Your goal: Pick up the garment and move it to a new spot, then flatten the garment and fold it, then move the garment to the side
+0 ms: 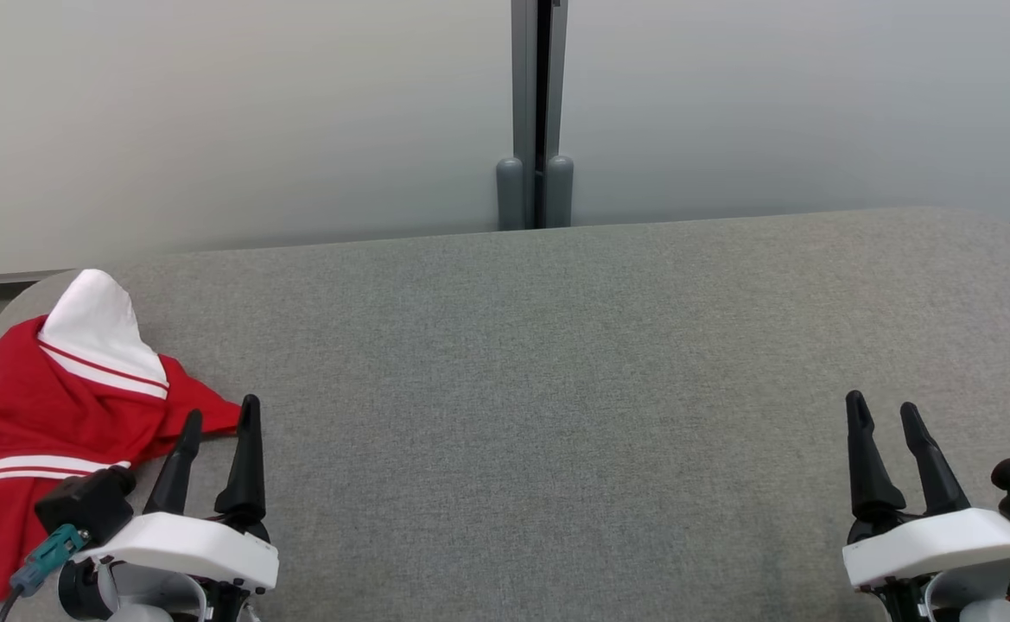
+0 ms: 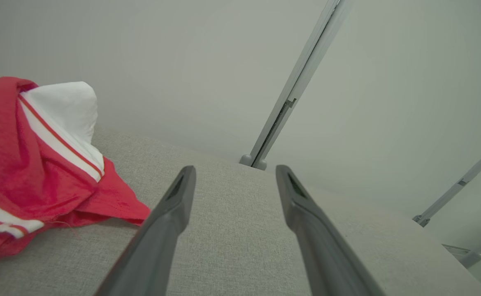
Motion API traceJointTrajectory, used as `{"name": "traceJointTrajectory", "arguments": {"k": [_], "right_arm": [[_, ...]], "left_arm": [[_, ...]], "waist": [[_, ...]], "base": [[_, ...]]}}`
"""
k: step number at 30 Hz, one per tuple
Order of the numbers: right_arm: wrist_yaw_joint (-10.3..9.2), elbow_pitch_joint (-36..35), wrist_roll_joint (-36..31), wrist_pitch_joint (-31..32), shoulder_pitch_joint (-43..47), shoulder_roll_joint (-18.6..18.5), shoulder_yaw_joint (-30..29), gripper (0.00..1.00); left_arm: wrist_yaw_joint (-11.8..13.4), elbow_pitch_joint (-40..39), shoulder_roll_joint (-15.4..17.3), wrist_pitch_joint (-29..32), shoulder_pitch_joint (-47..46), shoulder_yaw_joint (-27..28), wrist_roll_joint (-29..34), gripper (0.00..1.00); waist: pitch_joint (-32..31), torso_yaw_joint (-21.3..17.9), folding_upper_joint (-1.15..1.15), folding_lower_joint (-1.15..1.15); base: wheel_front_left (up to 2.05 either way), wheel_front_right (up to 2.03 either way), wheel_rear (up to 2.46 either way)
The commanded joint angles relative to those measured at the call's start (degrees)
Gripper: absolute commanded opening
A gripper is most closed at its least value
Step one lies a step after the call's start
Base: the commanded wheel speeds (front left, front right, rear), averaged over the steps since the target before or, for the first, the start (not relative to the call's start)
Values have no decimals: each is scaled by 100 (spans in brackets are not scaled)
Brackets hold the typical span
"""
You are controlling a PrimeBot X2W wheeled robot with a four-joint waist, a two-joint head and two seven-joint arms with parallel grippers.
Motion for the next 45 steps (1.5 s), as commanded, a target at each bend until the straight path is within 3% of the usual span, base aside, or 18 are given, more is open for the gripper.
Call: {"name": "traceJointTrajectory", "arguments": {"k": [1, 20, 45], "right_arm": [[2, -15, -180, -51, -47, -17, 15, 100], [2, 86, -1285, -300, 38, 27, 184, 100], [1, 79, -2335, -433, 197, 142, 188, 100]], "left_arm": [[29, -25, 51, -61, -99, -7, 195, 100], [180, 403, 71, -342, -22, -93, 1280, 100], [281, 769, 33, -617, -71, -98, 2189, 100]], "waist": [[-5, -7, 0, 0], [-91, -57, 0, 0], [-156, -28, 0, 0]], "base": [[0, 0, 0], [0, 0, 0], [0, 0, 0]]}}
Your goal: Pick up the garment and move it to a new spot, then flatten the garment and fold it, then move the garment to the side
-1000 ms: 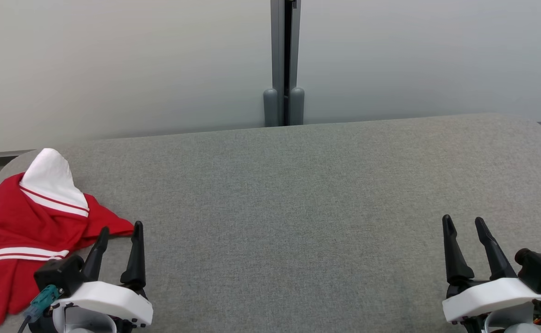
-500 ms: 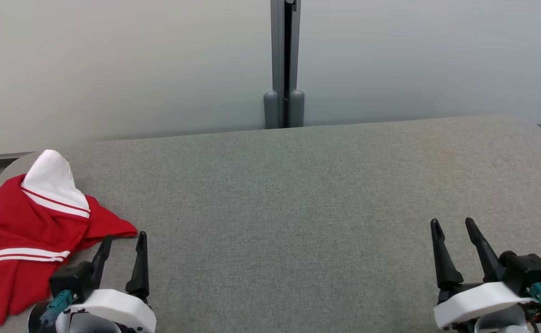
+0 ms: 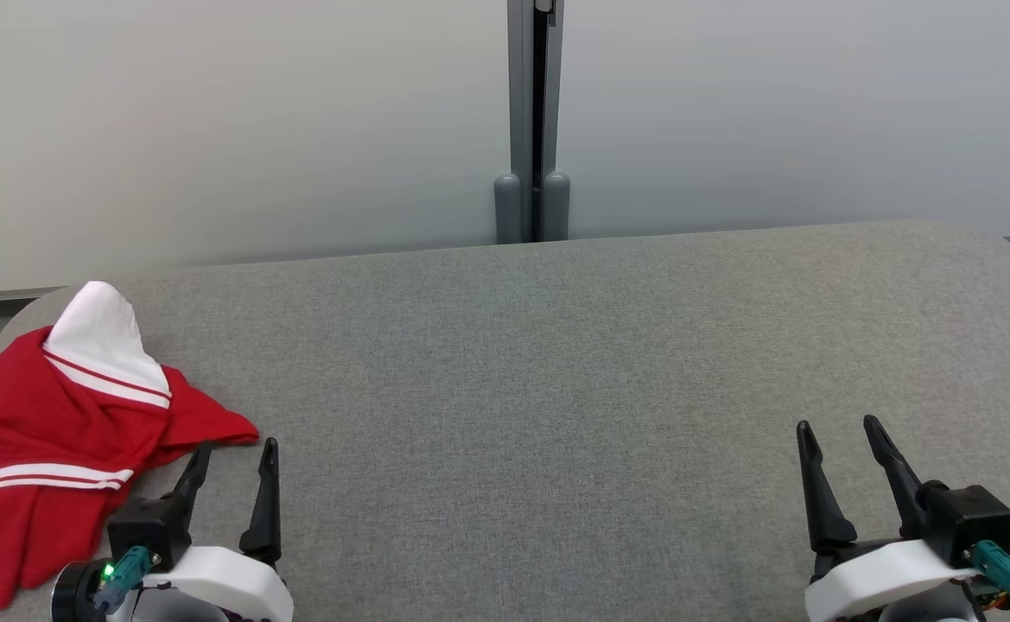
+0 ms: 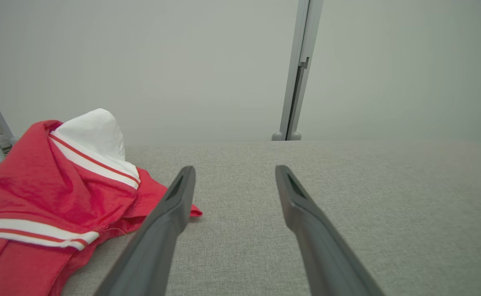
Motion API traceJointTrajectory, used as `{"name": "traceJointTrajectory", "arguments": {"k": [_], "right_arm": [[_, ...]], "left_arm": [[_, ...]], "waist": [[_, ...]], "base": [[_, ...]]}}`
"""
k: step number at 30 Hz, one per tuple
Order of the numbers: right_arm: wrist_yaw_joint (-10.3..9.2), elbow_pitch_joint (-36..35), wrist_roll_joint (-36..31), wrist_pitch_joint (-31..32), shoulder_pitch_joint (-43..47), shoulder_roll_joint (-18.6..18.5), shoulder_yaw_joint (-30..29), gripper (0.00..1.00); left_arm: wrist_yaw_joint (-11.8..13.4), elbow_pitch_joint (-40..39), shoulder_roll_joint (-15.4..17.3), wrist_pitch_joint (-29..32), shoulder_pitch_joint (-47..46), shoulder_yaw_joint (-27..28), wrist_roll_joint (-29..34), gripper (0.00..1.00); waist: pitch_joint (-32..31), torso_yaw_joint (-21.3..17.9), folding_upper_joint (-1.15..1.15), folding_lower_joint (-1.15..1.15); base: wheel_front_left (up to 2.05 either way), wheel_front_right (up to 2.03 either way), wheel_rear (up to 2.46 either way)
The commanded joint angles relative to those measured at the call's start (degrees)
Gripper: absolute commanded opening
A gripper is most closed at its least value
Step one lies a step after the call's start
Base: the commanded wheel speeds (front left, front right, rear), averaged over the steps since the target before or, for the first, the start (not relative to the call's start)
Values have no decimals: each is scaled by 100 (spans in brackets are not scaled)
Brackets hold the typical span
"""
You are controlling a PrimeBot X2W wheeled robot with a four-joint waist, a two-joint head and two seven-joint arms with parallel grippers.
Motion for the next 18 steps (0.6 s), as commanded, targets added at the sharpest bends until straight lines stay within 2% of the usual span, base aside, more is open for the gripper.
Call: {"name": "traceJointTrajectory", "arguments": {"k": [1, 13, 18], "right_arm": [[0, -1, -110, -35, 27, -2, -10, 100], [0, 72, -496, -122, 78, 71, -42, 100], [0, 101, -410, -124, 83, 86, -83, 100]], "left_arm": [[-4, 11, 10, -41, -86, 11, 92, 100], [9, 69, -34, -160, -93, 68, 446, 100], [-15, 87, -55, -161, -81, 132, 363, 100]], "waist": [[-1, -2, 0, 0], [-29, -11, 0, 0], [-31, -5, 0, 0]], "base": [[0, 0, 0], [0, 0, 0], [0, 0, 0]]}}
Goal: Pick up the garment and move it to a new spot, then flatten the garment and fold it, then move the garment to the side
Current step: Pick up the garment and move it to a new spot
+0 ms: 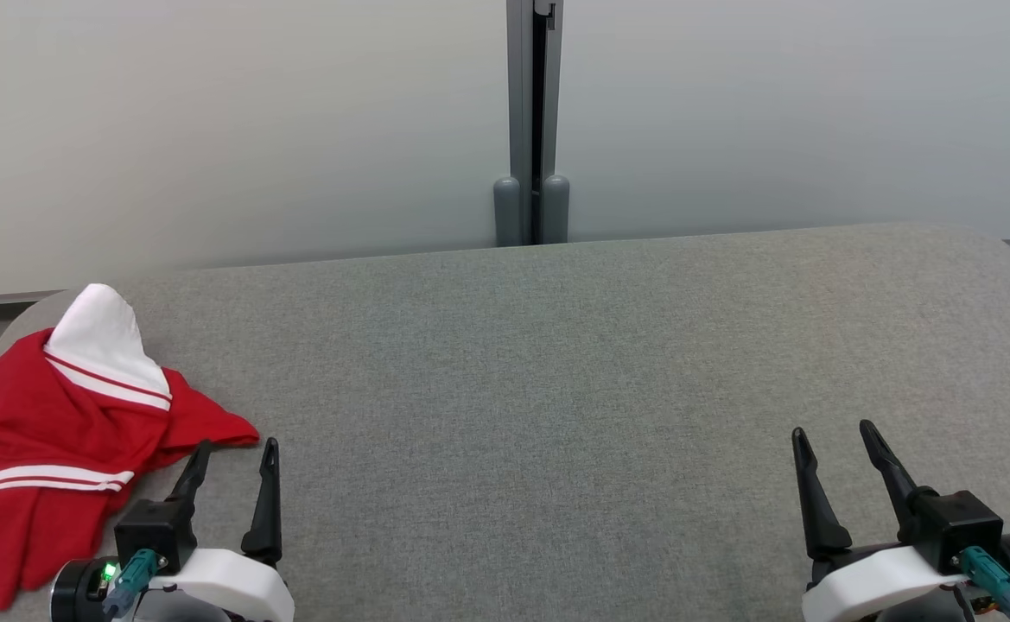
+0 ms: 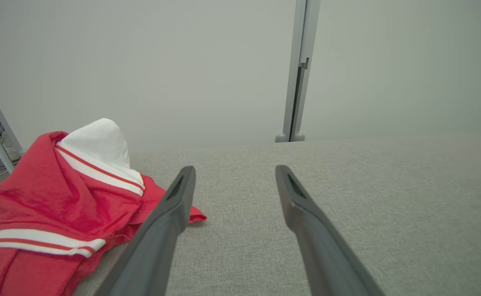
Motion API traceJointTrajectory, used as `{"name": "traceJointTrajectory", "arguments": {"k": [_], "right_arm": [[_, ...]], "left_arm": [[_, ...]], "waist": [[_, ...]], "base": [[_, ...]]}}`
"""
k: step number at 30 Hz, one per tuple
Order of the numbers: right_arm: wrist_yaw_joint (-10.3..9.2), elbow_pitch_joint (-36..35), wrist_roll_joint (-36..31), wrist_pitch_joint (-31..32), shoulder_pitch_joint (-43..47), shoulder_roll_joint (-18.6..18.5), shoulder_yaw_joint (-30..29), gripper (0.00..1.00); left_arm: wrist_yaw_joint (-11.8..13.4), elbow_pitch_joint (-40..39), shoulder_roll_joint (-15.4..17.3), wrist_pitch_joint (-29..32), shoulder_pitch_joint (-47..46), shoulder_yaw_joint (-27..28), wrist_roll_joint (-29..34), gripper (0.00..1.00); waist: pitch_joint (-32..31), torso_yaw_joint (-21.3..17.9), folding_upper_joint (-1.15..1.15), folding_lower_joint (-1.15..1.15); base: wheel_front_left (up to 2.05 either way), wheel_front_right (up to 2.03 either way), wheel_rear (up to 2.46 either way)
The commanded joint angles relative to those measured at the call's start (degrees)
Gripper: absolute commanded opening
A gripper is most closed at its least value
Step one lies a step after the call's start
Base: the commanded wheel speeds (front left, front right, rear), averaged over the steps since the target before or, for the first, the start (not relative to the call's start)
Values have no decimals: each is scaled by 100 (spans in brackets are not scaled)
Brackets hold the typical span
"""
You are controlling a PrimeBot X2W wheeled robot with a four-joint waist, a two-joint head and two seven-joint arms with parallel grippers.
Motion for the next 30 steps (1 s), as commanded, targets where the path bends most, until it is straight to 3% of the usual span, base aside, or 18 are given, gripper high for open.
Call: {"name": "traceJointTrajectory", "arguments": {"k": [1, 18, 24, 30], "right_arm": [[0, 6, 33, -38, 67, -1, -7, 100], [0, -7, -7, 7, 58, -9, -55, 100], [0, -136, -81, 52, 87, -10, -67, 100], [0, -282, -73, 115, 58, 3, 75, 100]], "left_arm": [[-13, 15, 17, -27, -68, 31, -25, 100], [-89, 114, 8, -26, -129, 41, 23, 100], [-91, 114, 4, -26, -203, 36, 39, 100], [-70, 70, 9, -20, -247, 72, 32, 100]], "waist": [[0, 3, 0, 0], [10, 87, 0, 0], [17, 393, 0, 0], [48, 942, 0, 0]], "base": [[0, 0, 0], [0, 0, 0], [0, 0, 0], [0, 0, 0]]}}
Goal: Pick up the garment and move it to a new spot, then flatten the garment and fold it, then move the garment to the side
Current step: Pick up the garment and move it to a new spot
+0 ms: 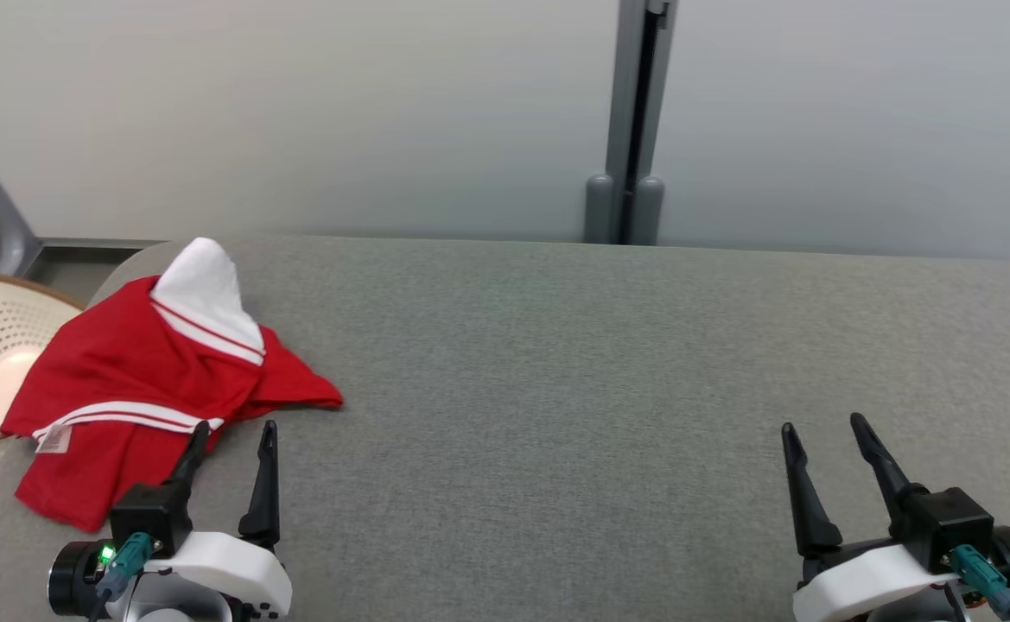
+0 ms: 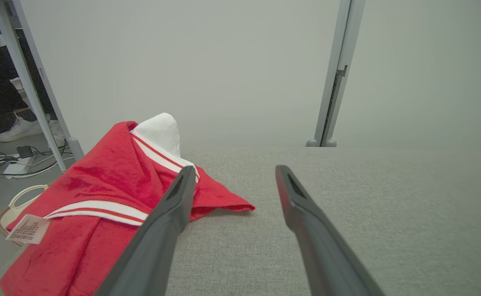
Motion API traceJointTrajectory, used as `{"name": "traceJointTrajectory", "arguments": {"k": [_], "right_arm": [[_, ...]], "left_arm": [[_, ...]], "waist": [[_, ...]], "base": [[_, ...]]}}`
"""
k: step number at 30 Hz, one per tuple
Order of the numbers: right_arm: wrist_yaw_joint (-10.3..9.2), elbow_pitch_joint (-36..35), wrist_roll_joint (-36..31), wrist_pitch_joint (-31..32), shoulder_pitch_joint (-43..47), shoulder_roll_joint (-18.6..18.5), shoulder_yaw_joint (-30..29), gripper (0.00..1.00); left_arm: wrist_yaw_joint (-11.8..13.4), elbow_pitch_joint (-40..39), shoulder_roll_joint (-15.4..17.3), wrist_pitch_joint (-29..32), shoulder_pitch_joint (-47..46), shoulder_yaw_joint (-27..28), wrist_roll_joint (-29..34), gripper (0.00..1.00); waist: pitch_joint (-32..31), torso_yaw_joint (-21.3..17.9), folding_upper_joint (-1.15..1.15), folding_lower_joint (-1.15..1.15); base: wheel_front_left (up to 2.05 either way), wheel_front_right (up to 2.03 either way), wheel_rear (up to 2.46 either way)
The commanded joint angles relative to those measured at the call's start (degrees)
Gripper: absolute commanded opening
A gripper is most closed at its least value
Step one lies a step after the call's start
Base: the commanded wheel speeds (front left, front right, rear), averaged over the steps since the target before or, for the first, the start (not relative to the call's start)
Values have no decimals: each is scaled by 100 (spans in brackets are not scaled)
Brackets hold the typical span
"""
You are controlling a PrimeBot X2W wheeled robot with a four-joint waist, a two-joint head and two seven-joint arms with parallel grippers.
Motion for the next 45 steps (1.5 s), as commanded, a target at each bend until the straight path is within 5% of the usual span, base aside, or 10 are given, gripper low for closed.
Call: {"name": "traceJointTrajectory", "arguments": {"k": [1, 9, 17, 37, 45], "right_arm": [[0, -58, 1, 32, -17, -4, 91, 100], [-1, -153, 121, 94, -40, -22, 259, 100], [-1, -63, 175, 83, -71, -12, 284, 100], [-1, -43, 223, 60, -132, 7, 211, 100], [-1, -301, 123, 203, -397, -95, 175, 100]], "left_arm": [[26, -35, 55, -11, -61, 68, -15, 100], [68, -187, 82, -10, 90, 270, -89, 100], [56, -218, 79, -10, 96, 324, -66, 100], [-11, 79, 69, -10, -308, 201, 67, 100], [-123, 493, 92, -10, -1019, 221, -106, 100]], "waist": [[22, 309, 0, 0], [49, 1145, 0, 0], [22, 1466, 0, 0], [141, 1435, 0, 0], [867, 1189, 0, 0]], "base": [[0, 0, 0], [0, 0, 0], [0, 0, 0], [0, 0, 0], [0, 0, 0]]}}
